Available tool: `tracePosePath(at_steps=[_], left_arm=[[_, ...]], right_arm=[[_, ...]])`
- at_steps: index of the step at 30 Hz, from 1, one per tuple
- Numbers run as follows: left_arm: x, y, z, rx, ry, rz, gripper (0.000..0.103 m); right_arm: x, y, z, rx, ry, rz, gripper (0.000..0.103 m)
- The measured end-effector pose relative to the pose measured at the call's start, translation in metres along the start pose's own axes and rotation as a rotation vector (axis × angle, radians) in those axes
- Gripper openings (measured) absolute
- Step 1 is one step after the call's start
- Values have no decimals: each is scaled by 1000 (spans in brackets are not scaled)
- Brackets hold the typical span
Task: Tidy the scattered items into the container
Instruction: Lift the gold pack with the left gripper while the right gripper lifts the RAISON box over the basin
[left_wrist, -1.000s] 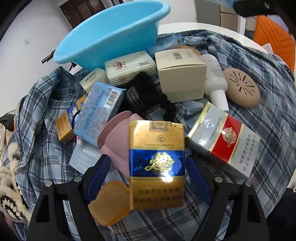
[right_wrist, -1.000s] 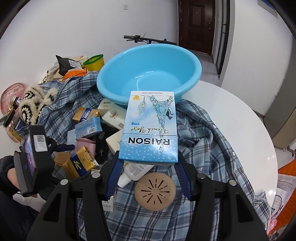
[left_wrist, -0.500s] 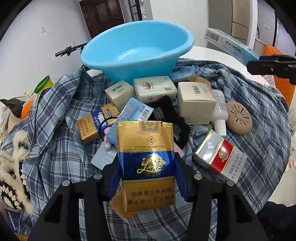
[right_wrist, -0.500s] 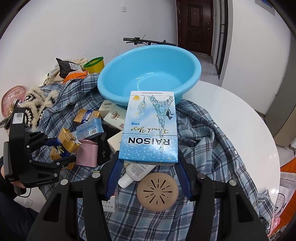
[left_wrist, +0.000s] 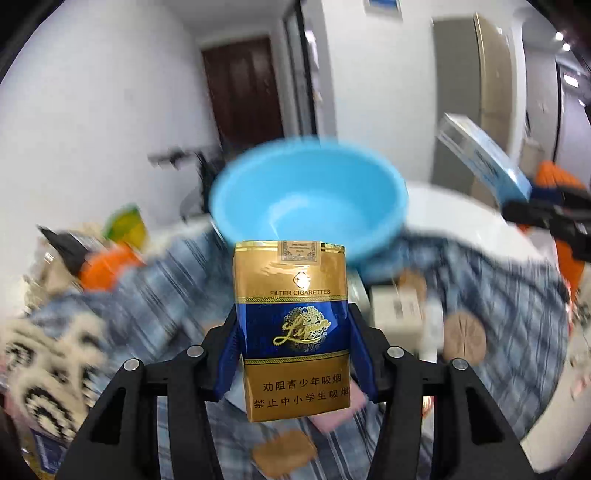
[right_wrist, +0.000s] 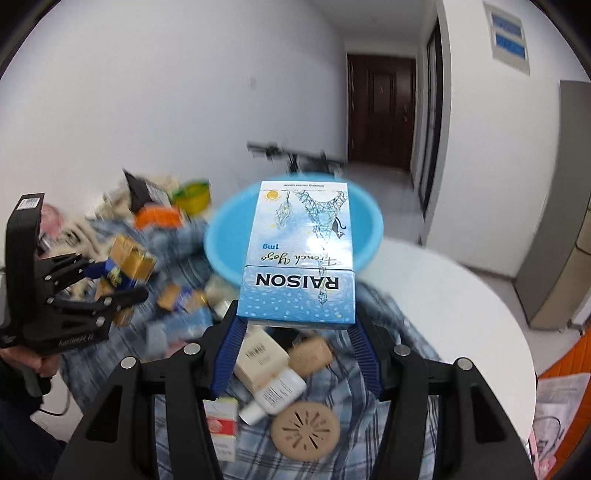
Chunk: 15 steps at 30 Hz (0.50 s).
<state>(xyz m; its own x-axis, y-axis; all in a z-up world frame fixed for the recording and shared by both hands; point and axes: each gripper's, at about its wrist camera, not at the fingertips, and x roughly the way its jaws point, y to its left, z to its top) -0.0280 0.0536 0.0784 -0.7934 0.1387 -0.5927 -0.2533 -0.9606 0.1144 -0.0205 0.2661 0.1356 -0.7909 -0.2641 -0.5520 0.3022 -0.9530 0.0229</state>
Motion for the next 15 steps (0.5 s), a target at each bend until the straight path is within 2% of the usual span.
tracePosePath(at_steps=[2,5,10,15], left_arm=[[-18,7,7,-26,-66,26,55],[-32,12,10,-43,-117,50,55],[-31,16,5,-58,-99,40,55],[-24,12,10,-53,-103,33,55]], right_arm=[[-16,4,4,4,-47,5,55],[-32,9,3,-2,-102,0,55],[-31,11,-3,15,-97,-12,55],[-23,8,5,39,-108,-15,55]])
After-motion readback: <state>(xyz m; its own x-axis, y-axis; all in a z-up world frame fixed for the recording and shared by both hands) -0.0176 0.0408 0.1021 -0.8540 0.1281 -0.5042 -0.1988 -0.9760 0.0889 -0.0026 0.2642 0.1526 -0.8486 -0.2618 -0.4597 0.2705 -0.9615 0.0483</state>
